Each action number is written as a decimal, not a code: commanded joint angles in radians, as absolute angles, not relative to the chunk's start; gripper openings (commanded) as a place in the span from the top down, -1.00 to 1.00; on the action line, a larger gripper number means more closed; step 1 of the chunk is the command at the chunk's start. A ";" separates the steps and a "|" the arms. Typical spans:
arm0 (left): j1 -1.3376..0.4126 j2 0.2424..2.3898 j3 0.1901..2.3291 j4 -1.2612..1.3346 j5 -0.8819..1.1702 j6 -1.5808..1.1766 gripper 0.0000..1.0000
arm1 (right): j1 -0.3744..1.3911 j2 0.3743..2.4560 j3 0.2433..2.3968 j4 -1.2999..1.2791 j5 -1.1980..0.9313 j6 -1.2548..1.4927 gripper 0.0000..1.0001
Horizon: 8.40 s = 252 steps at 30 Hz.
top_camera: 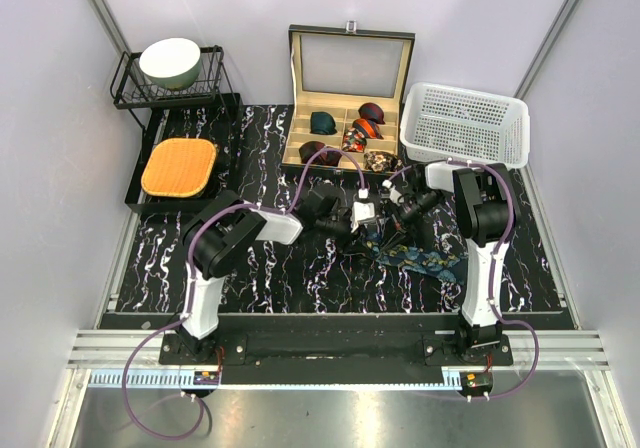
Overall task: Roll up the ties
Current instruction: Roll the tie at the center of the board.
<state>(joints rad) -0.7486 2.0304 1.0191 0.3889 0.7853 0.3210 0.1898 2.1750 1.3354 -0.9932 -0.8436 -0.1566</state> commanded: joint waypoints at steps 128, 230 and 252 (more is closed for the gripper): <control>-0.865 2.129 1.238 -0.416 0.337 0.411 0.63 | 0.241 2.055 1.186 -0.623 -1.065 -0.011 0.29; -0.813 1.990 1.083 -0.130 0.562 0.548 0.54 | 0.212 2.169 1.425 -0.965 -0.775 -0.181 0.53; -0.831 2.082 1.180 -0.284 0.439 0.417 0.28 | 0.195 2.049 1.236 -0.767 -0.987 -0.057 0.32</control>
